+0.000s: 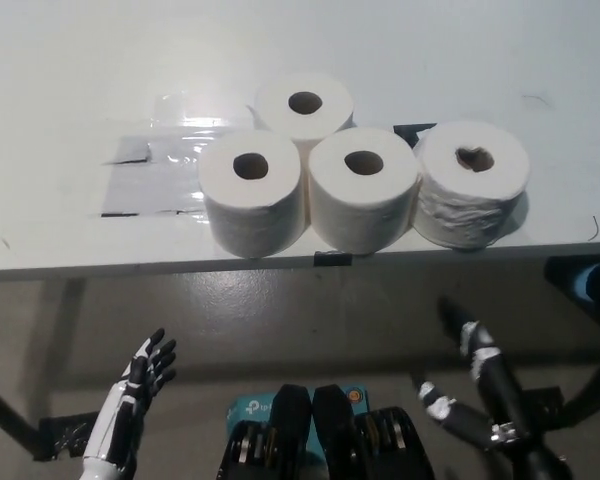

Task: A few rolls of toilet paper are kept infront of the robot and the robot uses its right hand to lift one of the rolls and and places it on top of the other rolls to stack it.

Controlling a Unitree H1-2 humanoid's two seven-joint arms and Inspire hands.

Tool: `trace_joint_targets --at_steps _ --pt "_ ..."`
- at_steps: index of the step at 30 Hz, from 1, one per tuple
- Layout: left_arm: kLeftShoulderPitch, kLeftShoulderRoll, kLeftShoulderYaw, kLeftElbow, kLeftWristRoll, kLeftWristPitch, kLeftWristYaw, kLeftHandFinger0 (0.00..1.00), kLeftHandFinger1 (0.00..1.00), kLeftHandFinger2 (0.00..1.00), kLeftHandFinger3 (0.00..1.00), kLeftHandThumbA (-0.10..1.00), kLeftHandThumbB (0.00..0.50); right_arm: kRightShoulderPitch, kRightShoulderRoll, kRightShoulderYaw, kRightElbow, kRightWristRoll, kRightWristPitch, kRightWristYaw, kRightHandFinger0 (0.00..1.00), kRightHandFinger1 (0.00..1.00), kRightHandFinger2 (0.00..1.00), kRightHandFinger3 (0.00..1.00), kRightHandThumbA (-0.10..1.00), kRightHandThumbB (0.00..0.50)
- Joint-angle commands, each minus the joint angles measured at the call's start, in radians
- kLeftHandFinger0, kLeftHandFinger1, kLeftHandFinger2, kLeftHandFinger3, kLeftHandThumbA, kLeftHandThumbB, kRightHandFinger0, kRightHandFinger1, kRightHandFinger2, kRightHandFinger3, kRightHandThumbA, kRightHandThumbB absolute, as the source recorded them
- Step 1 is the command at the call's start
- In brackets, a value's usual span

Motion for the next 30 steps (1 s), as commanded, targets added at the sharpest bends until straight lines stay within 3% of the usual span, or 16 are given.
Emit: trace_joint_targets --at_steps 1,3,5,7,10,12,14,16,20,25,28,29,30 --pt "-0.022 -0.009 -0.016 -0.020 -0.012 -0.042 -0.025 1.00 1.00 1.00 1.00 1.00 0.152 -0.019 0.016 -0.114 -0.303 0.092 -0.022 -0.088 1.00 1.00 1.00 1.00 0.78 0.146" --pt "-0.023 -0.010 -0.017 -0.022 -0.007 -0.035 -0.023 1.00 1.00 1.00 1.00 0.99 0.164 -0.069 -0.008 -0.172 -0.442 0.103 0.053 -0.106 1.00 1.00 1.00 1.00 0.83 0.180" --pt "-0.024 -0.011 -0.018 -0.027 0.001 -0.027 -0.019 1.00 1.00 1.00 1.00 0.99 0.172 -0.134 -0.066 -0.219 -0.532 0.131 0.145 -0.099 1.00 1.00 1.00 1.00 0.82 0.174" --pt "-0.025 -0.009 -0.018 -0.019 0.001 -0.042 -0.022 1.00 1.00 1.00 1.00 0.98 0.170 -0.219 -0.139 -0.271 -0.580 0.113 0.243 -0.087 1.00 1.00 1.00 1.00 0.87 0.233" --pt "-0.025 -0.010 -0.015 -0.017 -0.009 -0.041 -0.026 1.00 1.00 1.00 1.00 0.95 0.168 -0.326 -0.244 -0.318 -0.584 0.100 0.343 -0.047 1.00 1.00 1.00 1.00 0.91 0.223" --pt "-0.022 -0.008 -0.016 -0.017 0.001 -0.051 -0.021 1.00 1.00 1.00 1.00 0.95 0.157 -0.404 -0.324 -0.337 -0.544 0.077 0.407 -0.011 1.00 1.00 1.00 1.00 0.98 0.271" --pt "-0.020 -0.008 -0.015 -0.020 0.006 -0.049 -0.019 1.00 1.00 1.00 1.00 0.95 0.160 -0.475 -0.397 -0.335 -0.489 0.077 0.472 0.026 1.00 1.00 1.00 1.00 1.00 0.274" --pt "-0.019 -0.007 -0.015 -0.017 0.000 -0.051 -0.023 1.00 1.00 1.00 1.00 0.95 0.162 -0.560 -0.475 -0.312 -0.418 0.079 0.570 0.075 1.00 1.00 1.00 1.00 0.93 0.267" --pt "-0.022 -0.008 -0.012 -0.018 -0.014 -0.047 -0.029 1.00 1.00 1.00 1.00 0.93 0.157 -0.751 -0.603 -0.195 -0.208 0.048 0.677 0.206 1.00 1.00 1.00 1.00 0.97 0.280" --pt "-0.024 -0.008 -0.007 -0.020 -0.012 -0.040 -0.023 1.00 1.00 1.00 1.00 0.94 0.160 -0.989 -0.636 -0.038 0.125 0.046 0.720 0.373 1.00 1.00 1.00 1.00 0.92 0.335" --pt "-0.027 -0.008 -0.009 -0.015 -0.011 -0.046 -0.024 1.00 1.00 1.00 1.00 0.94 0.156 -1.082 -0.653 0.071 0.261 -0.019 0.720 0.459 1.00 1.00 1.00 1.00 0.96 0.308" --pt "-0.026 -0.008 -0.010 -0.020 -0.008 -0.039 -0.024 1.00 1.00 1.00 1.00 0.94 0.156 -1.111 -0.653 0.105 0.315 -0.035 0.697 0.487 1.00 1.00 1.00 1.00 0.92 0.263" --pt "-0.024 -0.007 -0.011 -0.024 -0.006 -0.030 -0.023 1.00 1.00 1.00 1.00 0.95 0.166 -1.144 -0.650 0.144 0.372 -0.051 0.691 0.513 1.00 1.00 1.00 1.00 0.96 0.268"
